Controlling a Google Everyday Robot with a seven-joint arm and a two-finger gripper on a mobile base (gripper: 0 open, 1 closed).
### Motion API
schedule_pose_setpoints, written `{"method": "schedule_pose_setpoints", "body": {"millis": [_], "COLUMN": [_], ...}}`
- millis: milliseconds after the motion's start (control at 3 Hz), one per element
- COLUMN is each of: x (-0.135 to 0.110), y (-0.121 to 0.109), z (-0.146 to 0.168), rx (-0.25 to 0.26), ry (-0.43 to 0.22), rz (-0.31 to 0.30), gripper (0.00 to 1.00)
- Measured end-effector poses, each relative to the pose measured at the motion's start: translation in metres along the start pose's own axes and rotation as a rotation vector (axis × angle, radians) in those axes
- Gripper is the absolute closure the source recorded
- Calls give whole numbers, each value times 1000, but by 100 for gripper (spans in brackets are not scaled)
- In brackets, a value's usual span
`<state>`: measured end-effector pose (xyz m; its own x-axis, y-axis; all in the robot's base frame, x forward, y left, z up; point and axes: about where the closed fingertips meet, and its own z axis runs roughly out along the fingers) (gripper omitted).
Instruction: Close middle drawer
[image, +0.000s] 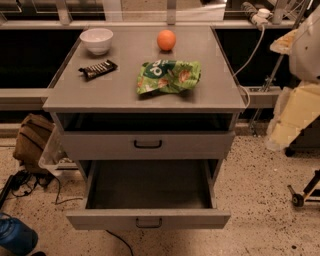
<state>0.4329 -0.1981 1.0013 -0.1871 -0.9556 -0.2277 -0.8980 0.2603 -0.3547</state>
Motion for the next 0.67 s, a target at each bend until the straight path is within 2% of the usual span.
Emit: {"method": "schedule_pose_setpoints", "body": {"millis": [333, 667], "x": [-7, -3], "y": [28, 68], "z": [44, 115], "rx": [-56, -168], "ry": [-36, -93], "rz": [4, 47], "gripper": [0, 0]}}
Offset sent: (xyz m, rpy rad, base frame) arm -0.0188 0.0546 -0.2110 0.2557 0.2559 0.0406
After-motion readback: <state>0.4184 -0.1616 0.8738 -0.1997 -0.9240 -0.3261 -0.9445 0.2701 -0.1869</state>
